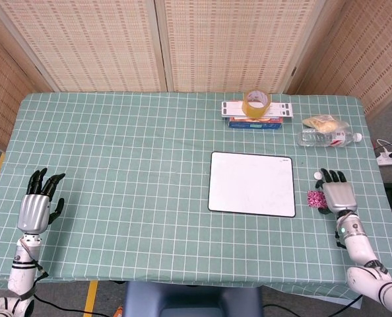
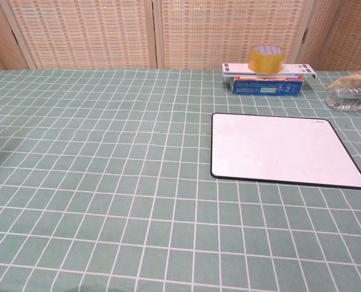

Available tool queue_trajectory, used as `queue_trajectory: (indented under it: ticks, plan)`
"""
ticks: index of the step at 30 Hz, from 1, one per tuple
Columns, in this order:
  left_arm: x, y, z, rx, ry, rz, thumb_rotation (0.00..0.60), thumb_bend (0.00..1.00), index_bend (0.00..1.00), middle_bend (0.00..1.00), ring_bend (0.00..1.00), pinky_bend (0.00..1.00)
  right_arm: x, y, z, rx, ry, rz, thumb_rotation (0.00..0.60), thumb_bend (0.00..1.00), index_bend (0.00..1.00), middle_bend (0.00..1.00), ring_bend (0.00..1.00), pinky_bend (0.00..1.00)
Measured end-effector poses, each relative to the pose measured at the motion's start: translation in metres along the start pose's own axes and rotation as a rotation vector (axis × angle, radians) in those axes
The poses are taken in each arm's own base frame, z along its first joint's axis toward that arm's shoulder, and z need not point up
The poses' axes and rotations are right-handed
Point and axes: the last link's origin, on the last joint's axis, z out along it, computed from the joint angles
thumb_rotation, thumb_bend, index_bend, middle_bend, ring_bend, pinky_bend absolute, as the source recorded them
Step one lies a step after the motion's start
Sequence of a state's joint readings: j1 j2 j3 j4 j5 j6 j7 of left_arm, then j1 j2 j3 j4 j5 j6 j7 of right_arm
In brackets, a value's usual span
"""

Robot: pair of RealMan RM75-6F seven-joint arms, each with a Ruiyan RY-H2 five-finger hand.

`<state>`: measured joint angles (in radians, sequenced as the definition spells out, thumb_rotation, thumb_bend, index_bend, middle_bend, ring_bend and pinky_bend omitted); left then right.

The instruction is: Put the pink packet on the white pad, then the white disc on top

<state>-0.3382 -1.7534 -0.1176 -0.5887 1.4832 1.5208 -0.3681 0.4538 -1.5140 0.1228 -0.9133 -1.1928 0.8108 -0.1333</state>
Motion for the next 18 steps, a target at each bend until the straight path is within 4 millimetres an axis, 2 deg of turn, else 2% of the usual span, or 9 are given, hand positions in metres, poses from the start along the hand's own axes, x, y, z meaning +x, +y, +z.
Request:
queue_trajectory:
  ticks: [18]
  plan:
    - [-0.0003, -0.001, 0.0005, 0.002, -0.004, -0.008, 0.6, 0.39, 0.18, 0.22, 0.0, 0.0, 0.0011, -0.0015, 0.0022, 0.001, -0.005, 0.02, 0.6, 0.21, 0.42, 0.0, 0.0, 0.0]
